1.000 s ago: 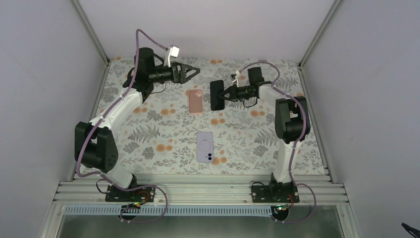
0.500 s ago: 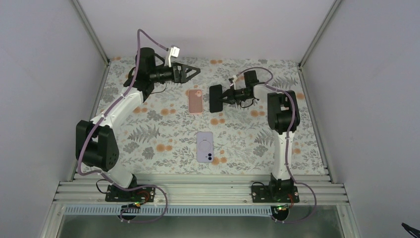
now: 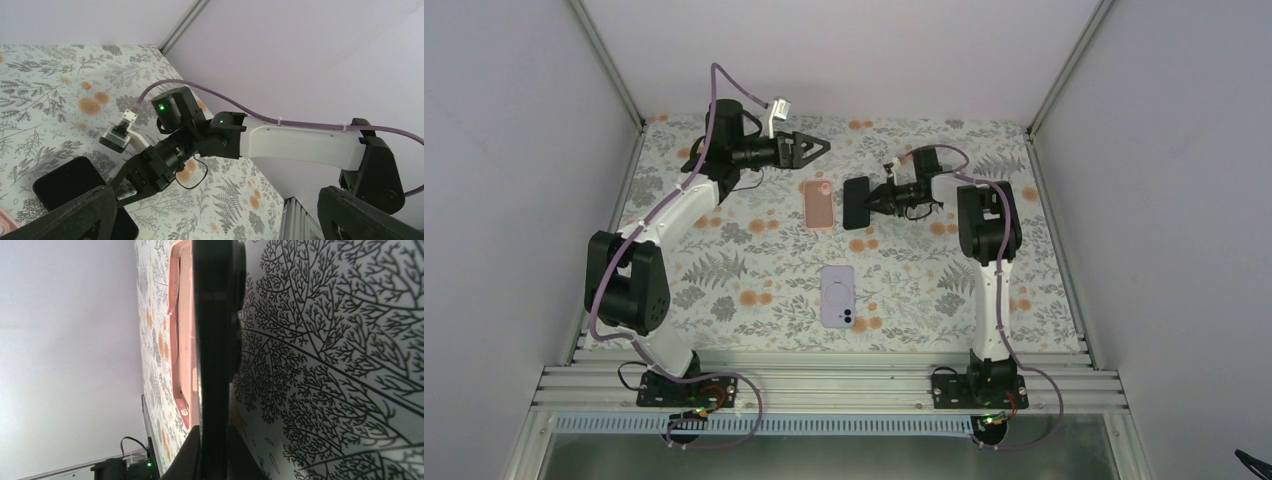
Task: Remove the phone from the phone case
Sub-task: Place the phone at the center of the board.
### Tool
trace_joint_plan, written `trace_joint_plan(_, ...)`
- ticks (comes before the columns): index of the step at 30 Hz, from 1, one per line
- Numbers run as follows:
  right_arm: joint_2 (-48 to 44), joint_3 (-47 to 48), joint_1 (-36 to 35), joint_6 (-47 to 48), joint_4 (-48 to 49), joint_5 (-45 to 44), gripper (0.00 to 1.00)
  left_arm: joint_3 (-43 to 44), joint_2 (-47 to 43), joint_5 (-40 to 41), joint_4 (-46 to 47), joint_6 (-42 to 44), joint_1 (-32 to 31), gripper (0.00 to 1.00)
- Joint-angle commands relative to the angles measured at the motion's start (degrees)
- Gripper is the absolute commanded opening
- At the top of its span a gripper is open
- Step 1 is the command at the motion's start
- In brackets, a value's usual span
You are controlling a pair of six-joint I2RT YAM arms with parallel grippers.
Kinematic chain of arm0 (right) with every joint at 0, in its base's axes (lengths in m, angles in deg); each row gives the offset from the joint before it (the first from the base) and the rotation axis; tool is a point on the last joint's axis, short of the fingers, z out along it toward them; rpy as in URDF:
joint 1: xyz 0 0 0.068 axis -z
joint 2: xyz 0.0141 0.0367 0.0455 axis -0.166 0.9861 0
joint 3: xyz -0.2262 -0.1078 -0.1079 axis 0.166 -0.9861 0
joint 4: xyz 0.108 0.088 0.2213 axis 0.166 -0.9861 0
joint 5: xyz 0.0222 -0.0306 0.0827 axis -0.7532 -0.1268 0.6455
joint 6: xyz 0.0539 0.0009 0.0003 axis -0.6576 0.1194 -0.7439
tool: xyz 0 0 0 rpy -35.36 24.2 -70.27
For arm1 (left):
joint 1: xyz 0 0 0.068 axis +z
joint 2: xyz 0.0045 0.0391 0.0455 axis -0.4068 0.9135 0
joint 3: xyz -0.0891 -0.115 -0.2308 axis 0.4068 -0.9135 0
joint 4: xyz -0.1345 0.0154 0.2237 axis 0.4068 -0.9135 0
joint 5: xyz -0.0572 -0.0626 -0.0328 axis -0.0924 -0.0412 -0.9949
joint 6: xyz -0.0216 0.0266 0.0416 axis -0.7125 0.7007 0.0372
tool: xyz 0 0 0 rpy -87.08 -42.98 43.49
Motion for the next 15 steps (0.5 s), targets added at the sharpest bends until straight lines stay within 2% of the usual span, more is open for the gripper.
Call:
trace_joint_plan(1,1.22,1.47,-0.92,-2.54,2.76,4.58,0.04,1.41,0.05,-0.65,1.52,-0.59,0.41,1.0)
trace_joint_plan(15,3.19,1.55,-2.8,-7.54,6.98,6.29,0.04,1.12,0.32,-0.62,1.8,-1.09,0.52,1.0)
